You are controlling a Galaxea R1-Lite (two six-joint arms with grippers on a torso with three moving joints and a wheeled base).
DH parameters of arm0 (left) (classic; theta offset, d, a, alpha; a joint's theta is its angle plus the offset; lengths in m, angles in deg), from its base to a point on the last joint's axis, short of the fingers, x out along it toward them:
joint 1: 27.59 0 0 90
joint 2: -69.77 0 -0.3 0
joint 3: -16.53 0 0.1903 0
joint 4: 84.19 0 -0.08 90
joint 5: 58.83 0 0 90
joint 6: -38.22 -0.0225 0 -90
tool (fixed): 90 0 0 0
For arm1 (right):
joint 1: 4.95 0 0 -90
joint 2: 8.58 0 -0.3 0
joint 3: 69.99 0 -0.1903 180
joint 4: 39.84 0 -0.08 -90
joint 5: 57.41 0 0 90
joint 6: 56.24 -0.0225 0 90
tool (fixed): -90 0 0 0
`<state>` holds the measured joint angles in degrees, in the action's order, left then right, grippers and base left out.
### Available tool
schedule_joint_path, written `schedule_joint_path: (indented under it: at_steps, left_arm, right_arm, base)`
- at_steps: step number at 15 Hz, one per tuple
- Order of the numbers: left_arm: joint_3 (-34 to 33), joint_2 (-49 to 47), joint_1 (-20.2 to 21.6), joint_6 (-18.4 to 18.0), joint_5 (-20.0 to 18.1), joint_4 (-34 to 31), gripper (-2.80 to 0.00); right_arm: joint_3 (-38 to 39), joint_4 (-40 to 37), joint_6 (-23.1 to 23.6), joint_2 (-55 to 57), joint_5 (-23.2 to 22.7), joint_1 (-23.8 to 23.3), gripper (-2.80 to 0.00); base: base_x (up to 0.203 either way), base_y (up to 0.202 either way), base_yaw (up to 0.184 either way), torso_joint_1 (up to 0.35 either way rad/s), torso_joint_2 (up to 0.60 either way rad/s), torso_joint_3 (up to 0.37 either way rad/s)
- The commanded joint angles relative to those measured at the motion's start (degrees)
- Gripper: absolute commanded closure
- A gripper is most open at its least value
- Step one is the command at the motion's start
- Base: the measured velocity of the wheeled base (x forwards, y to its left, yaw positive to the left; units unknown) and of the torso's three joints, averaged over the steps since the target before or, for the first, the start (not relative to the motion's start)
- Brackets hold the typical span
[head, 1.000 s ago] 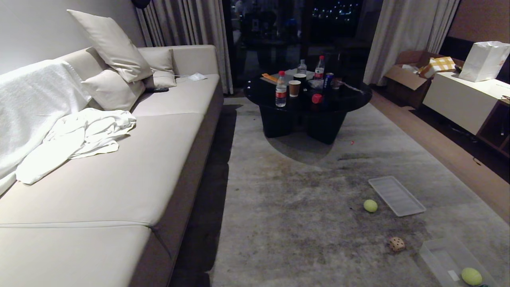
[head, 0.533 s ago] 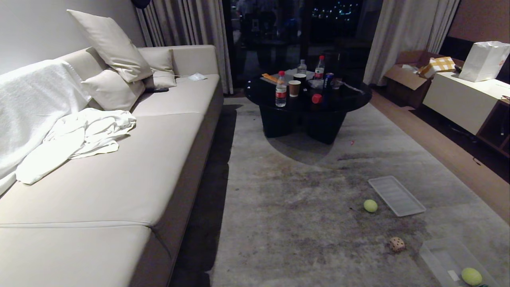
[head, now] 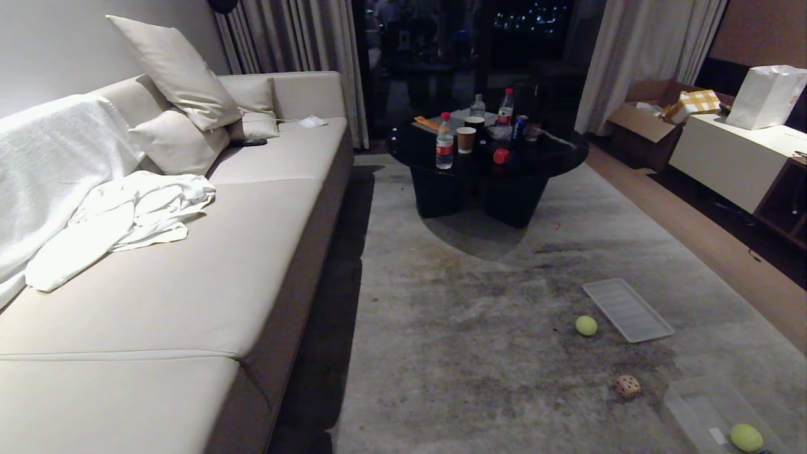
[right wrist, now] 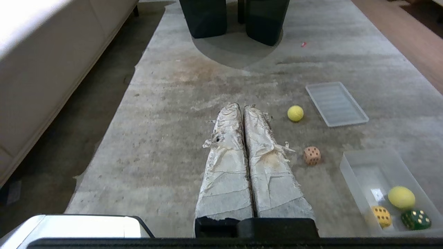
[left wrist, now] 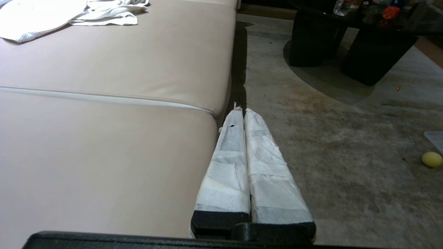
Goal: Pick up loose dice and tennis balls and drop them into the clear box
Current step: Find toys out of the box
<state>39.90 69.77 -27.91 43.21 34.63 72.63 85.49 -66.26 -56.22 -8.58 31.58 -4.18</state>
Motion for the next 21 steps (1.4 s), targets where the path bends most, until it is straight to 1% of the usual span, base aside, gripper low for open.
schedule_joint_path:
  at_steps: [1,10,14,15,16,21]
  left_arm:
    - [-0.09,-0.09,-0.02,0.11,0.14,0.08,0.00]
    - [-0.09,-0.09,-0.02,-0.42,-0.12,-0.01,0.00]
    - [-0.09,-0.09,-0.02,-1.60,-0.30,-0.09,0.00]
    - [-0.09,-0.09,-0.02,-2.39,-0.30,-0.18,0.00]
    - [-0.09,-0.09,-0.02,-3.94,-0.36,-0.20,0.00]
    - [-0.09,-0.09,-0.02,-4.28,-0.39,-0.18,0.00]
  right_arm:
    - [0.00,-0.02,0.06,0.00,-0.04,0.02,0.00]
    - [0.00,-0.02,0.06,0.00,-0.04,0.02,0.00]
    - [0.00,-0.02,0.06,0.00,-0.04,0.02,0.00]
    - [0.00,-0.02,0.06,0.00,-0.04,0.02,0.00]
    - [0.00,-0.02,0.06,0.02,-0.04,0.02,0.00]
    - [0.00,-0.02,0.06,0.00,-0.04,0.02,0.00]
  base:
    - [0.054,0.000,0.001,-0.002,0.00,0.002]
    - [0.172,0.000,0.001,0.001,0.00,0.002]
    - [0.110,0.000,-0.001,0.002,0.00,0.004]
    - [0.188,0.000,-0.002,0.002,0.01,0.002]
    - [0.185,0.000,0.001,-0.001,0.00,0.002]
    - [0.184,0.000,0.000,0.002,0.00,0.003]
